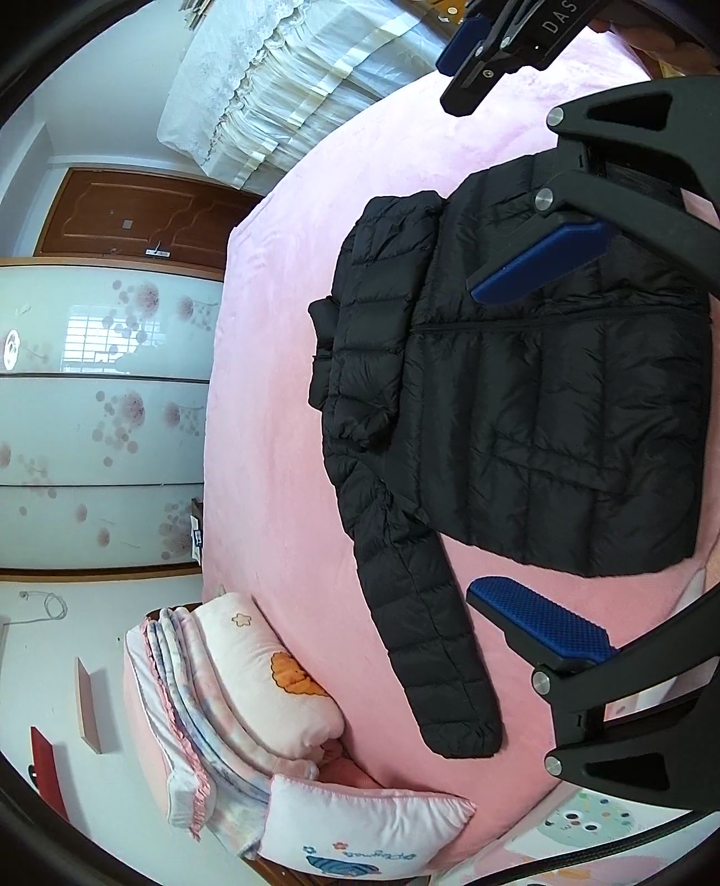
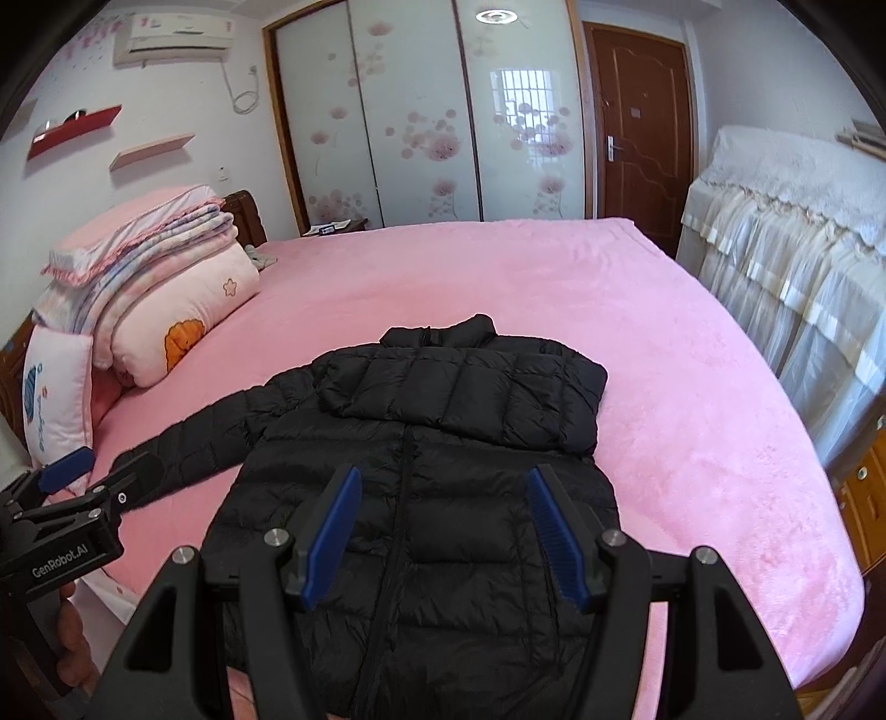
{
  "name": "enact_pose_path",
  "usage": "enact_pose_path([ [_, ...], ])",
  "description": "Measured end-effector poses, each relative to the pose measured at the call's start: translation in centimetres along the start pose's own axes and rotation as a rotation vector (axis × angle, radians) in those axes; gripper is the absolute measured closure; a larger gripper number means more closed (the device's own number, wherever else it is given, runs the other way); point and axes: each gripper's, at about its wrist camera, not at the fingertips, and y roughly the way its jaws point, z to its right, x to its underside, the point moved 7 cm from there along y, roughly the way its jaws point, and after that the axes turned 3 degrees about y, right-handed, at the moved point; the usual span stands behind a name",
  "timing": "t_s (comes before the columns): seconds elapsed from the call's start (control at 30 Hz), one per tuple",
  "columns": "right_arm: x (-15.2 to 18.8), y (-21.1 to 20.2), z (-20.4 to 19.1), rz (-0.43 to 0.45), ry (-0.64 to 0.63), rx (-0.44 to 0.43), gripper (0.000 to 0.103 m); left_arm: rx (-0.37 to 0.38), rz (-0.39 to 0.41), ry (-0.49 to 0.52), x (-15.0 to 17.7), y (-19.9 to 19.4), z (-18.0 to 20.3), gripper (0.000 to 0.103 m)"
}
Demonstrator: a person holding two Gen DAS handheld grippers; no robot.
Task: Fold large clothes
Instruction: 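Move the left tool over the remaining outstretched sleeve, then grasp the outstretched sleeve with the left tool and fold it across the body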
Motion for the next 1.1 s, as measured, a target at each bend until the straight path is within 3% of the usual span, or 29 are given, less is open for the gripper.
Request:
enact_pose_path([
  [0.27,1.6,-0.2,-2.8,-0.024,-0.062,0.012,0.04,-0.02,-0.027,-0.063,2.6,0.4,-4.5,0.005],
  [0.5,2.1,1.7,-7.3,-0.055,-0.123,-0.022,0.04,-0.066,-0.091,-0.2,5.1,3.7,-11.8,0.005],
  [0.83,2.0,8.8,-16.2,-0.109,-0.24,-0.096,0.04,-0.041,-0.174,-0.663,8.5,14.1,-24.2,0.005],
  [1.1,1.3,16.1,-22.3,-0.143,-0.277,-0.135,0.04,-0.034,-0.216,-0.943,11.0,22.5,-29.2,0.006],
])
